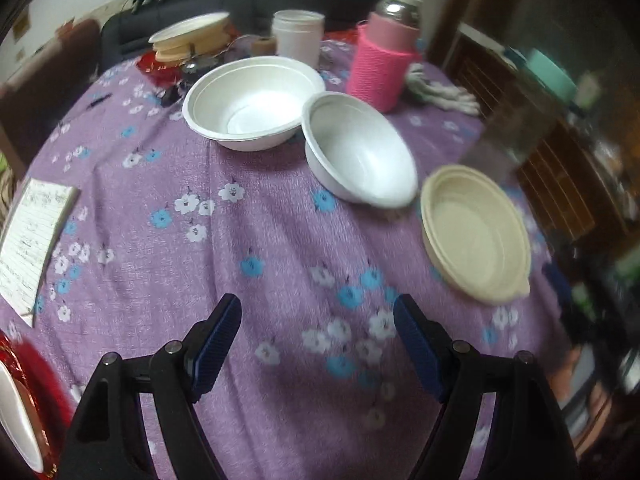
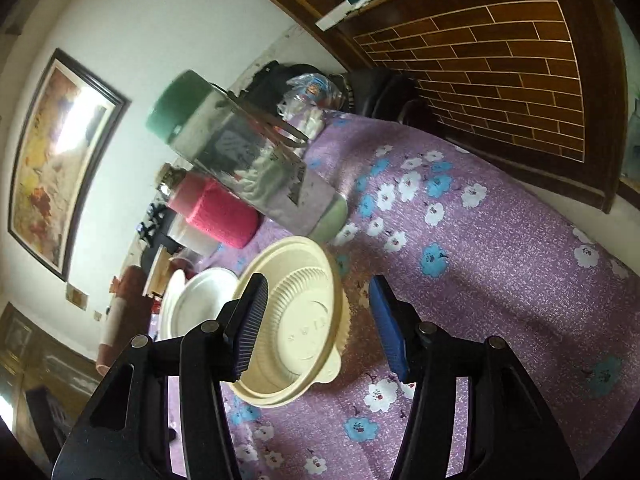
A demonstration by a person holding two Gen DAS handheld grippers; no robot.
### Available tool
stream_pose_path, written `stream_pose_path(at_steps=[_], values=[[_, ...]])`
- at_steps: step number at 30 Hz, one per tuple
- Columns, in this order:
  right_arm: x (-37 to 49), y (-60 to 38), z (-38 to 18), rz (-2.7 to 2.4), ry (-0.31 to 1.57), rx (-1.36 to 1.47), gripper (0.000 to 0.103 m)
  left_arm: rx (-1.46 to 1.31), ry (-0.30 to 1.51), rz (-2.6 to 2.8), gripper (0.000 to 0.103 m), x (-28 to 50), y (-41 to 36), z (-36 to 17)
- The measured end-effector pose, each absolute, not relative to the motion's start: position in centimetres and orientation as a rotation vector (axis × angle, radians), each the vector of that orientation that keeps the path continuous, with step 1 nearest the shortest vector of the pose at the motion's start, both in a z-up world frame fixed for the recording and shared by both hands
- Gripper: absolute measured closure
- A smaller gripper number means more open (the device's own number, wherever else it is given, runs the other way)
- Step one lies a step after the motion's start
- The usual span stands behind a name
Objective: Organize plates and bowls
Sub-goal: 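Move the right tool to the beige plastic bowl and grasp its rim, then lift the beige bowl with the right tool and carry it toward the red plates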
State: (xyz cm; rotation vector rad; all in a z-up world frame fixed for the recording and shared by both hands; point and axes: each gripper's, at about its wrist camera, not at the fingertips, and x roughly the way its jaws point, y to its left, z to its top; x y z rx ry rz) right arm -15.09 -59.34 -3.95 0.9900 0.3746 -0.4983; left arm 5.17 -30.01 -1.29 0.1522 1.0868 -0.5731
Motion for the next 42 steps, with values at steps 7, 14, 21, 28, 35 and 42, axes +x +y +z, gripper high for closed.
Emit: stream_pose_path(at_steps=[7, 14, 21, 28, 35, 42], values=[[-14.9, -60.0, -4.7, -0.533, 0.385, 1.003, 0.05, 0.152, 1.144, -0.565, 0.024, 7.1, -35.5, -3.2], [-13.9, -61.0, -5.9, -0.52, 0.417, 1.052, 0.05, 0.153, 1.139, -0.537, 0.024, 7.5, -38.9, -4.5], [-12.9, -61.4, -7.1, -0.492, 0.465, 1.098, 0.051, 0.148, 1.182, -0.548, 0.024, 7.5, -40.2, -5.9], [-12.8, -61.3, -7.4, -0.483, 0.473, 1.105, 0.051, 0.143, 1.18, -0.56, 0.024, 6.9, -40.5, -6.4], [-12.7, -61.4, -7.5, -0.482, 0.477, 1.109, 0.051, 0.133, 1.152, -0.571, 0.025, 6.8, -39.9, -5.9], [-11.8, -61.2, -8.1, -0.45, 0.509, 1.106, 0.074, 0.165, 1.172, -0.617, 0.059, 6.5, -40.8, -7.0]])
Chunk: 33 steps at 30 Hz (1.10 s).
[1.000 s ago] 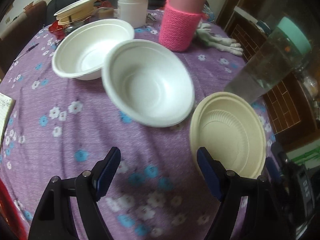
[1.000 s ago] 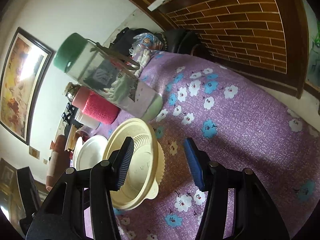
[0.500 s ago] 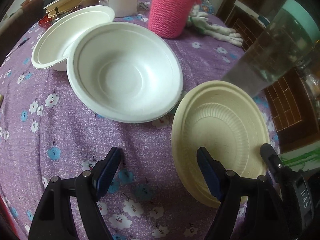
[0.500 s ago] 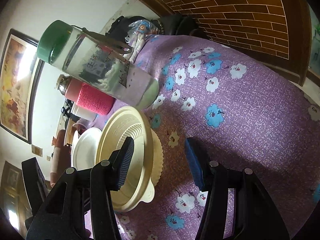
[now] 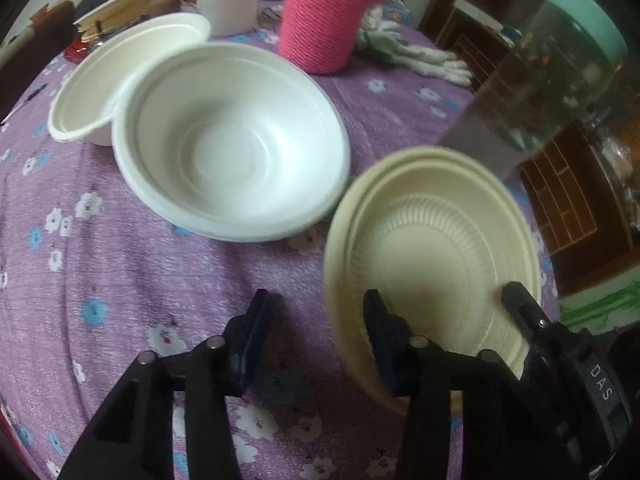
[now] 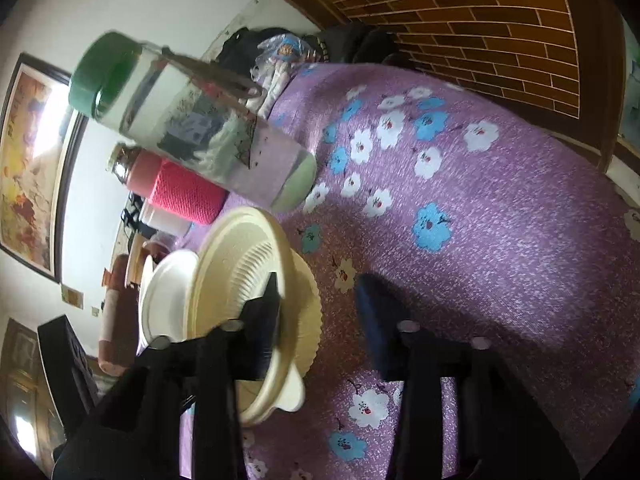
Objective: Organize plates and bowls
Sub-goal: 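Lift the beige bowl with the right tool and carry it toward the red plates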
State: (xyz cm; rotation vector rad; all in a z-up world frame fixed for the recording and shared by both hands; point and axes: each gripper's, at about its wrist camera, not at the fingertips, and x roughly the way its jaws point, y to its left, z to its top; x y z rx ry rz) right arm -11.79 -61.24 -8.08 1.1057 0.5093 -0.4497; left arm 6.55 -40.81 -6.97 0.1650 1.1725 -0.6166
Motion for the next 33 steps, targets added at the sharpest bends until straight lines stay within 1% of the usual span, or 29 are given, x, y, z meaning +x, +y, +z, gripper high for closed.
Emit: stream_pose_path(at_steps=[1, 2, 3, 5, 6, 8, 10, 21, 28, 33], values=[[-11.6, -61.2, -8.2, -0.439, 0.516, 1.106, 0.08, 0.168, 1.17, -0.622, 0.061, 6.4, -40.9, -7.0], [-11.4, -61.1, -8.2, -0.436, 0.521, 1.099, 0.082, 0.17, 1.168, -0.631, 0.065, 6.3, -41.0, -6.9], [-11.4, -60.9, -8.1, -0.441, 0.521, 1.088, 0.082, 0.172, 1.167, -0.64, 0.069, 6.2, -41.1, -6.9], [-11.3, -60.7, -7.9, -0.436, 0.519, 1.068, 0.091, 0.178, 1.164, -0.659, 0.073, 5.9, -41.2, -6.7], [-11.2, -60.5, -7.7, -0.431, 0.52, 1.057, 0.092, 0.184, 1.16, -0.664, 0.079, 5.7, -41.2, -6.6], [-11.0, -60.2, -7.7, -0.421, 0.529, 1.047, 0.093, 0.196, 1.149, -0.672, 0.085, 5.3, -41.2, -6.4], [-10.9, -60.0, -7.8, -0.41, 0.536, 1.048, 0.095, 0.2, 1.14, -0.673, 0.085, 5.0, -40.8, -6.3], [-11.1, -58.3, -8.7, -0.333, 0.557, 1.121, 0.095, 0.192, 1.138, -0.679, 0.086, 3.8, -37.7, -5.7], [-10.4, -54.1, -8.5, -0.266, 0.582, 1.109, 0.094, 0.169, 1.134, -0.633, 0.086, 3.5, -33.3, -5.3], [-8.8, -50.2, -7.8, -0.188, 0.615, 1.079, 0.094, 0.116, 1.127, -0.591, 0.086, 3.5, -27.9, -4.5]])
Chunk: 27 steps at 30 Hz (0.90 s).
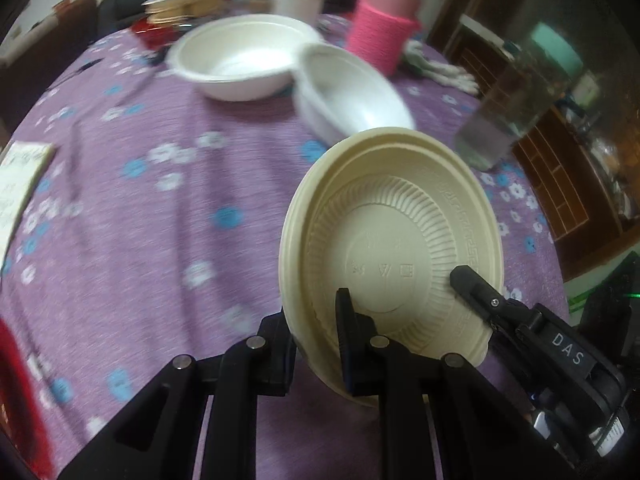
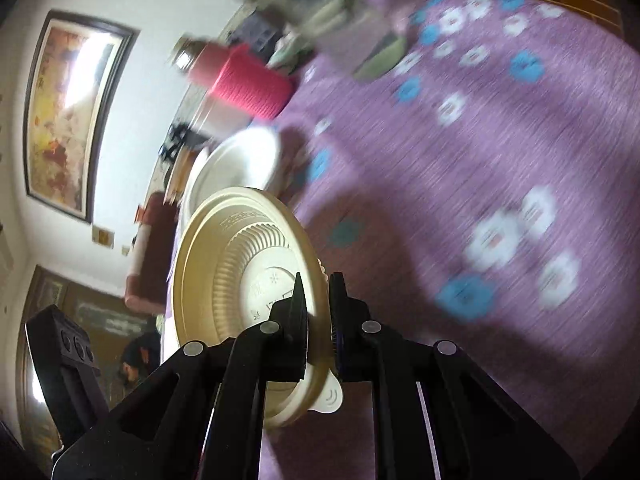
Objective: Organize plates and bowls
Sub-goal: 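Lift the beige bowl with the right tool and carry it toward the red plates, then lower the beige bowl with the right tool onto the red plate stack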
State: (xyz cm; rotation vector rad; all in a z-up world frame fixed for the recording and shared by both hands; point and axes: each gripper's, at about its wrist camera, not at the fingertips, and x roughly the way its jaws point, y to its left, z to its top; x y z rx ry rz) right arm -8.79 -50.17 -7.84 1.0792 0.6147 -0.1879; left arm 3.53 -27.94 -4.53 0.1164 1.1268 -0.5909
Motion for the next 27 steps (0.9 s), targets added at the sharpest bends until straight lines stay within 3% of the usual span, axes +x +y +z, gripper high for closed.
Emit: stream_pose_path(at_steps=[27], values=[[-0.5, -26.4, -2.3, 0.201, 0.762, 0.757, 0.093, -0.099, 0.951, -0.283, 0.086, 1.0, -2.4, -0.2]])
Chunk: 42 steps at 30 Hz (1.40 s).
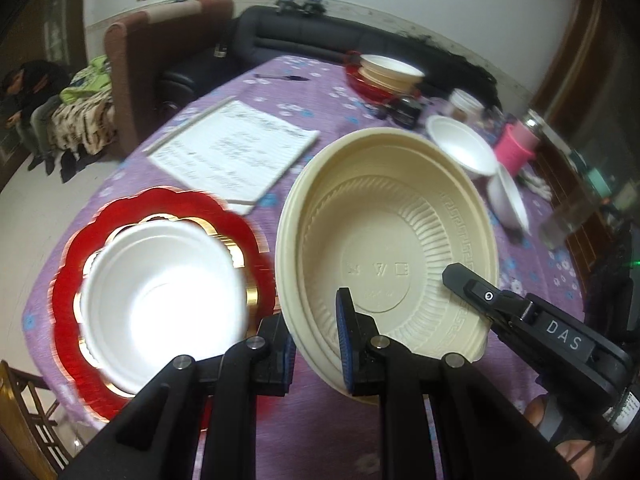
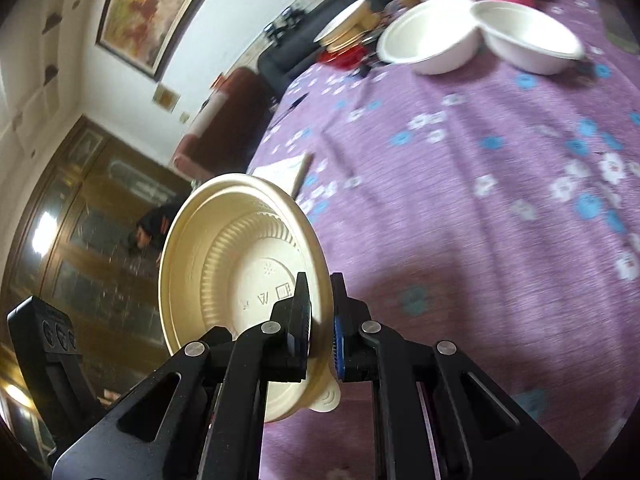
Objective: Organize plates and bowls
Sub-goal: 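Lower the beige bowl with the right tool onto the red plate stack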
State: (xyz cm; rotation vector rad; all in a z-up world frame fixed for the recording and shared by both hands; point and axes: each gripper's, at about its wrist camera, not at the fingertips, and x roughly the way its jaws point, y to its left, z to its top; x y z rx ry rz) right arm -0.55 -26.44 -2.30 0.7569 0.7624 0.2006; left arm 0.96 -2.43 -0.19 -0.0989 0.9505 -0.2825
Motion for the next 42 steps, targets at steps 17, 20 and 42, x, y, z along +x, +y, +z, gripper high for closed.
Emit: stream_pose_path(at_steps=[17, 20, 42], values=[[1.8, -16.2, -2.2, 0.324, 0.839, 0.606, 0.093, -0.208, 0.945, -0.148, 0.086, 0.9, 6.5, -1.3], [2.3, -15.2, -2.4, 0.337, 0.852, 0.593, 0.093, -0.214, 0.947, -0.124, 0.086, 1.1, 7.3, -1.6], [3.4, -12.1, -3.6, 0.356, 0.901, 0.564, 0.093, -0.236, 0.975, -0.081, 0.086, 2.0, 9.4, -2.9]])
